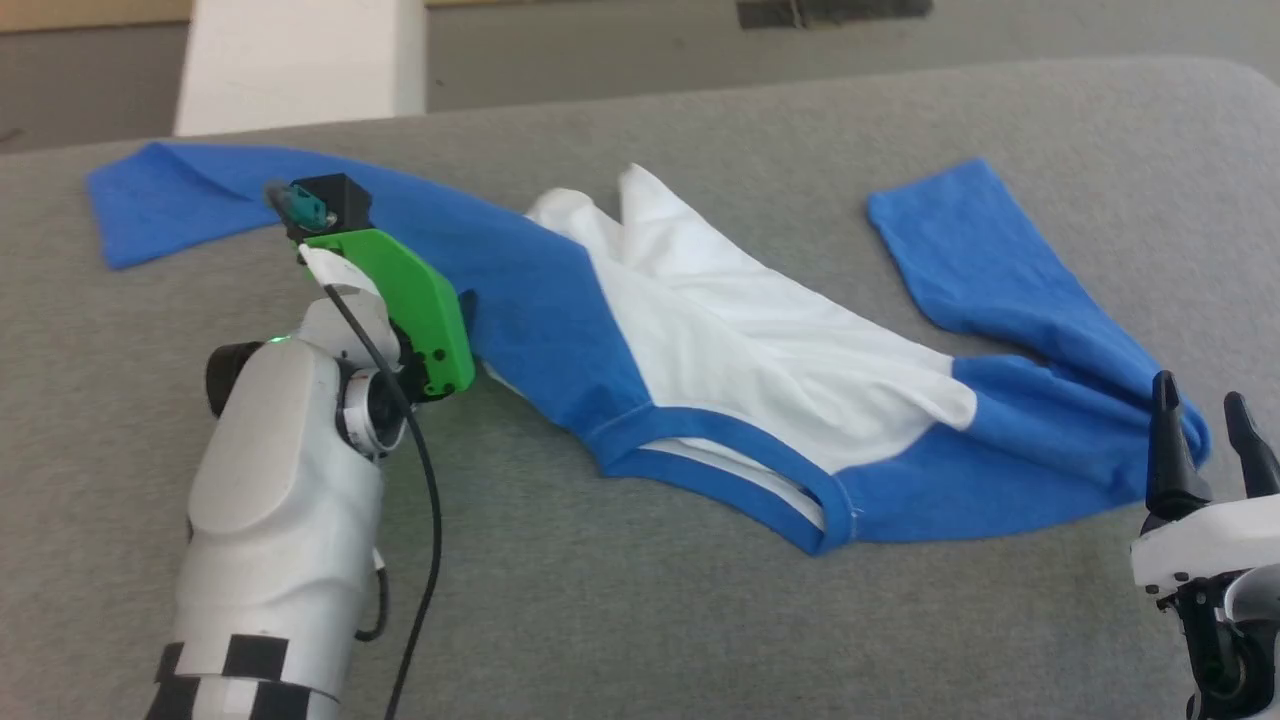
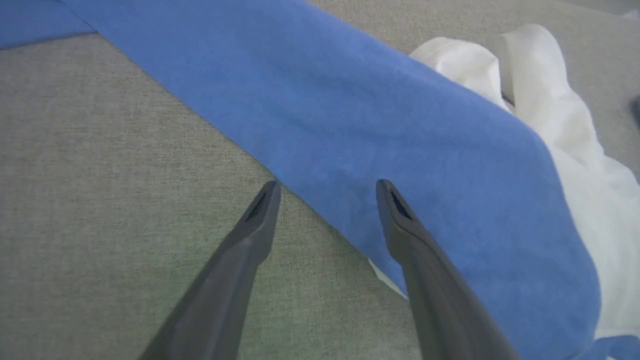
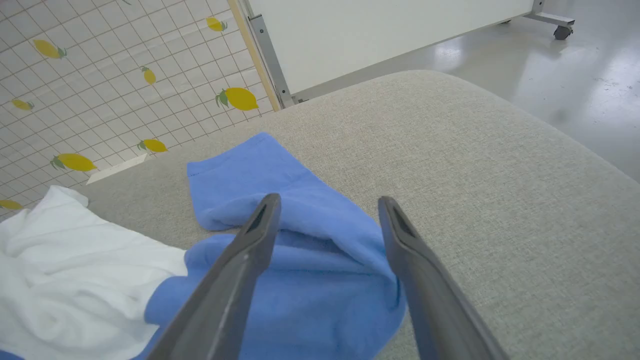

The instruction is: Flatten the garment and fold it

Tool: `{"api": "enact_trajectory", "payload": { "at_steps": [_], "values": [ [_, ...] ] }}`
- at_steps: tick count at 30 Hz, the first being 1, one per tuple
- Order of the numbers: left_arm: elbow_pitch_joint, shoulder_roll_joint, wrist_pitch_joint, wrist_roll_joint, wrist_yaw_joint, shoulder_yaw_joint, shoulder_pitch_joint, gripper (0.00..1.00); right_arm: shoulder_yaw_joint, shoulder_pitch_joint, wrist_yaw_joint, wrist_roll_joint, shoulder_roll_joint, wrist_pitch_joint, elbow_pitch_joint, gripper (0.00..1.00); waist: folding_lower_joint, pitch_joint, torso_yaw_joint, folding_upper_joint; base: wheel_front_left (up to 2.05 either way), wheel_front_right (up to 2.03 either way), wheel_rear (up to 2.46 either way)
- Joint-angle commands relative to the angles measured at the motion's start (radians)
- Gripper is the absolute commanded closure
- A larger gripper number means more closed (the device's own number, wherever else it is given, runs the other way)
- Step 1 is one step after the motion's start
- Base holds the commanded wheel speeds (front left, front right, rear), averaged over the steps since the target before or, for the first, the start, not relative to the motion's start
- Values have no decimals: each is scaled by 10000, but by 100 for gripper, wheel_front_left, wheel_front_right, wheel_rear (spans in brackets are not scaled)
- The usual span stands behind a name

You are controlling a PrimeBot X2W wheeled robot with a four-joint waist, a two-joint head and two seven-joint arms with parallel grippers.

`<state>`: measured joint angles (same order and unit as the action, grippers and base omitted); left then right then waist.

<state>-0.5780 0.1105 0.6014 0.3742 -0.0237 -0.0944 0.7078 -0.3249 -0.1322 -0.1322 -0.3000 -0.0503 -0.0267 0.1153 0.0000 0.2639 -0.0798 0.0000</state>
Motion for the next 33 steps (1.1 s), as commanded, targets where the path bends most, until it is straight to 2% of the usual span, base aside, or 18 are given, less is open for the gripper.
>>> {"api": "enact_trajectory", "payload": {
  "at_steps": [1, 7, 8, 9, 16, 23, 28, 33],
  "values": [
    [-159, 198, 165, -205, -135, -49, 148, 0, -10, -156, 15, -95, 0, 124, 83, 0, 0, 769, -730, 0, 0, 0, 0],
    [-672, 454, 1065, -462, -264, -395, -6, 0, -100, -136, 15, -143, 1, 371, 293, 0, 0, 892, -634, 0, 0, 0, 0],
    [-663, 403, 1119, -373, -206, -387, -24, 53, -101, -145, 15, -132, 1, 402, 311, 0, 0, 885, -578, 0, 0, 0, 0],
    [-624, 354, 1093, -282, -121, -380, -45, 98, -89, -166, 15, -112, 1, 429, 331, 0, 0, 870, -510, 0, 0, 0, 0],
    [-252, 16, 312, 462, 260, -32, -189, 100, -87, -269, 15, 75, 1, 430, 415, 0, 0, 439, 37, 0, 0, 0, 0],
    [1284, -197, -1399, 1944, 402, 1441, -986, 100, -302, 12, 15, 314, 1, 214, 420, 0, 0, -497, 856, 0, 0, 0, 0],
    [2808, 25, -1778, 2301, 26, 2321, -2521, 100, -324, 259, 15, 381, 1, 54, 375, 0, 0, -954, 1445, 0, 0, 0, 0],
    [4106, -63, -1912, 2671, -692, 3293, -4442, 100, -227, 357, 15, 350, 1, -42, 365, 0, 0, -1173, 1801, 0, 0, 0, 0]
  ]
}}
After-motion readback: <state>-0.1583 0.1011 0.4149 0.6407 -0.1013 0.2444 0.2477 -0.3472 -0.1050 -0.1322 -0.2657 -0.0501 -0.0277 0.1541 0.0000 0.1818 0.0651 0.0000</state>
